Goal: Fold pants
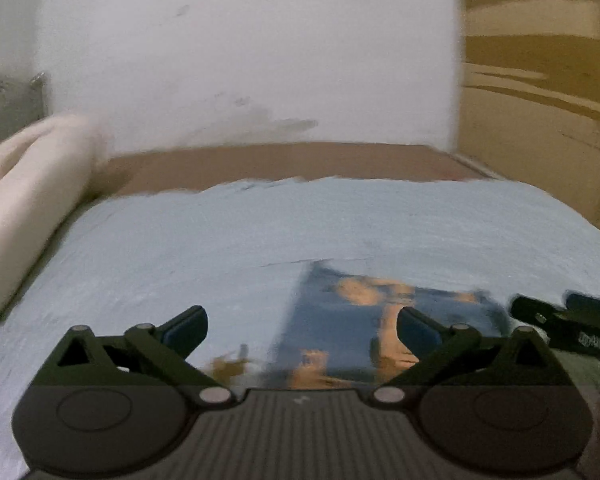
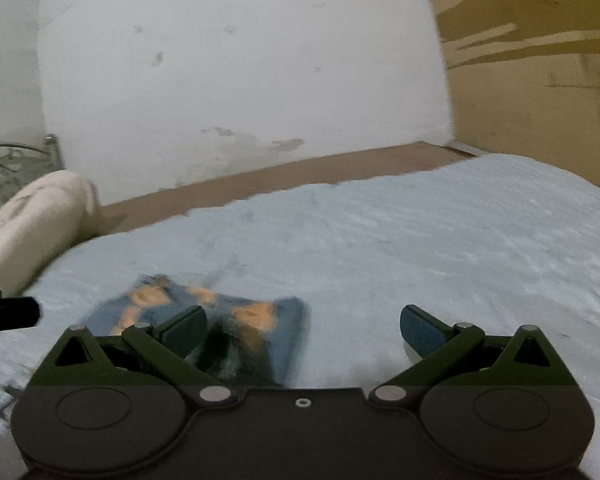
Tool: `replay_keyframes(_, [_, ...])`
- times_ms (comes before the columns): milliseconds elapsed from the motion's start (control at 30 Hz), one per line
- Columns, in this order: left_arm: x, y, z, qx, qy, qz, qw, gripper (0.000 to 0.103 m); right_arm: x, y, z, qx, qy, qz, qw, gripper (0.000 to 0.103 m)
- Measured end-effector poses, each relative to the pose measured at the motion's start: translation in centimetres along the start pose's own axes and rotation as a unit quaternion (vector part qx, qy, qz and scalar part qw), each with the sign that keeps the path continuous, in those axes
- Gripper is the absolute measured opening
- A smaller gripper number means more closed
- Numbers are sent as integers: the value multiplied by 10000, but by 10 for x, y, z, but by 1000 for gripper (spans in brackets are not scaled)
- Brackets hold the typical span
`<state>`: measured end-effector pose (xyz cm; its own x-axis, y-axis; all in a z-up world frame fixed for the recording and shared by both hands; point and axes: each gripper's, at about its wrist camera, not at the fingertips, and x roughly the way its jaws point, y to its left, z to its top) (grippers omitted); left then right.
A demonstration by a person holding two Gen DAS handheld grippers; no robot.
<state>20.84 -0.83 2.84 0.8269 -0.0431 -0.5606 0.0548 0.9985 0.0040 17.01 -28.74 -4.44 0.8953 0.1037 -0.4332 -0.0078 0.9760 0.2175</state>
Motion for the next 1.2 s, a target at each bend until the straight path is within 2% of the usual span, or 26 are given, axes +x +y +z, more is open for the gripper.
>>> replay_keyframes(133, [29,26,-11,-575,249,95,9980,102,29,38,7,-220,523,-29,9984,102])
replay_keyframes(233, [47,31,-30,-655,538,60,9964,102,42,49,-1,-445,762,-263,9957,102])
replay_keyframes(333, [53,34,-54,-660,793,-11,9947,102,37,42,-14,-683,910,-454,9925,102])
replay_keyframes(433, [43,43,-72,-747,586,-129,9954,102,17,20,-28,-723,887,-571,9918,102])
replay_keyframes(500, [41,44,-77,-745,527,-124,9958,102,6,9,-35,-730,797,-872,9903,102])
replay_keyframes(533, [40,44,-78,-748,518,-116,9958,102,3,3,-40,-822,802,-1188,9863,102])
replay_keyframes(567, [38,42,-77,-742,530,-97,9958,102,3,-2,-43,-835,786,-1209,9860,102])
replay_keyframes(667, [37,39,-65,-696,556,-108,9960,102,-4,-9,-40,-525,606,-980,9919,102])
replay_keyframes(767, [30,33,-51,-616,299,-106,9976,102,-4,7,-25,-691,227,-697,9949,102])
replay_keyframes(833, [32,28,-44,-530,178,-42,9984,102,5,19,-12,-725,104,-346,9967,102])
replay_keyframes(900, [41,26,-42,-556,275,116,9980,102,24,35,3,-829,149,168,9963,102])
replay_keyframes(933, [47,26,-44,-602,368,225,9973,102,39,43,7,-946,308,448,9940,102])
replay_keyframes(1000, [56,27,-48,-698,522,337,9956,102,67,58,13,-1138,618,677,9893,102])
replay_keyframes(1067, [61,31,-56,-797,604,292,9946,102,88,66,11,-1415,797,545,9852,102])
replay_keyframes(1133, [60,35,-62,-878,543,205,9944,102,103,60,6,-1622,946,60,9822,102])
replay_keyframes(1200, [58,37,-64,-900,524,157,9944,102,101,39,4,-1228,914,-71,9882,102])
